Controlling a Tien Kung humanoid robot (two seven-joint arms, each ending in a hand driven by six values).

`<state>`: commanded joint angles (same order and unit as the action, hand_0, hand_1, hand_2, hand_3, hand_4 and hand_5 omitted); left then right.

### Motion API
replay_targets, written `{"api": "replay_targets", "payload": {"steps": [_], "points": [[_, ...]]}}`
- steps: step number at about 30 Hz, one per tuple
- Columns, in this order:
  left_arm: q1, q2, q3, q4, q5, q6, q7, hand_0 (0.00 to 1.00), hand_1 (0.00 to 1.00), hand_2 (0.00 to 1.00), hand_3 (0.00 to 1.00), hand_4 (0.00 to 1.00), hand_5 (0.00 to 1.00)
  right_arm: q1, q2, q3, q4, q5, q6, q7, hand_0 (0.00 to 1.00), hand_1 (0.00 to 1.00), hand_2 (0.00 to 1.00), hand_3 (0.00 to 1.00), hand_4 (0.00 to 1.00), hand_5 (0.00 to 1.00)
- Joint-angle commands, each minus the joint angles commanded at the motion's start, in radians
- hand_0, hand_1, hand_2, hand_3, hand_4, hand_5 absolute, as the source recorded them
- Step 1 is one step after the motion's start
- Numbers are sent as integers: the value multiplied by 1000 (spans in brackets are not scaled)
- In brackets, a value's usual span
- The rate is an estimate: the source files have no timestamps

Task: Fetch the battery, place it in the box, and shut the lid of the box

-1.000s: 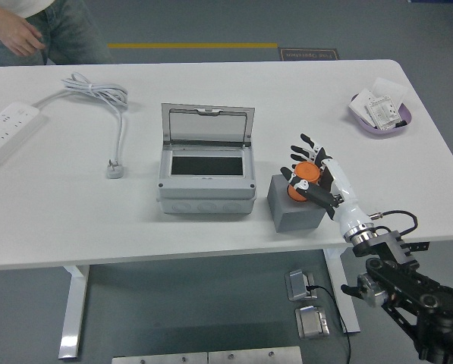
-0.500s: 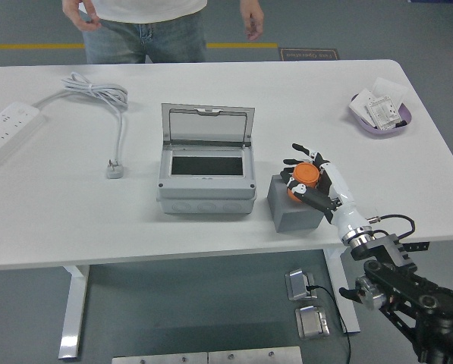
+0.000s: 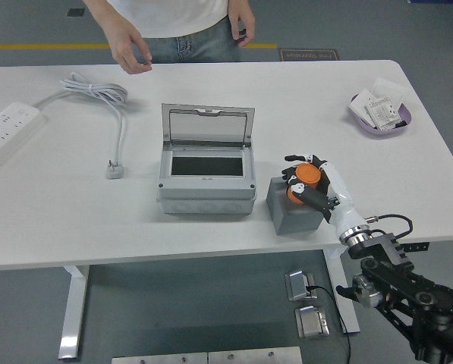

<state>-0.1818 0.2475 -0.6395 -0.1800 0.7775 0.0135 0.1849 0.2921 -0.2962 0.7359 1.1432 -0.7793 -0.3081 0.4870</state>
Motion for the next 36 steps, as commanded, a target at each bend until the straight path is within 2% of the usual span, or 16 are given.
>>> {"api": "replay_targets", "payload": {"steps": [5, 6, 11, 12, 17, 18, 29, 30, 34, 36], "points": [[0, 0, 3, 0, -5, 1, -1, 640, 697, 607, 612, 611, 173, 11, 7, 0, 0, 7, -9, -8, 288, 329, 403, 517, 2, 2], [0, 0, 4, 0, -6, 1, -1, 640, 698, 609, 615, 612, 166, 13, 9, 0, 1, 8, -10, -10, 226, 281, 350, 468, 2, 2], [1, 1, 3, 0, -5, 2, -1, 640, 698, 609, 615, 612, 166, 18, 13, -2, 4, 6, -14, -25, 226, 281, 350, 468, 2, 2], [1, 1, 2, 0, -4, 2, -1, 640, 697, 612, 617, 618, 173, 19, 13, -3, 4, 4, -15, -28, 193, 242, 295, 358, 2, 2], [3, 1, 2, 0, -3, 4, -1, 640, 697, 612, 617, 618, 173, 25, 17, 5, 6, -4, -15, -39, 193, 242, 295, 358, 2, 2], [3, 1, 1, 0, -2, 4, -1, 640, 698, 612, 617, 620, 175, 28, 17, 9, 7, -9, -15, -42, 156, 224, 257, 294, 2, 2], [7, 5, -9, 0, 8, 6, 4, 640, 699, 616, 620, 632, 187, 97, 12, 45, 40, -114, -21, -102, 115, 208, 276, 318, 2, 2], [7, 5, -9, 0, 9, 7, 4, 640, 699, 618, 620, 639, 204, 106, 11, 46, 41, -120, -23, -106, 114, 201, 268, 267, 2, 2], [9, 6, -13, 0, 12, 8, 7, 640, 699, 618, 620, 639, 204, 146, 11, 35, 41, -160, -34, -133, 114, 201, 268, 267, 2, 2], [10, 7, -20, 0, 18, 8, 9, 640, 699, 619, 620, 641, 207, 176, 15, 19, 43, -203, -40, -168, 114, 202, 265, 265, 2, 2]]}}
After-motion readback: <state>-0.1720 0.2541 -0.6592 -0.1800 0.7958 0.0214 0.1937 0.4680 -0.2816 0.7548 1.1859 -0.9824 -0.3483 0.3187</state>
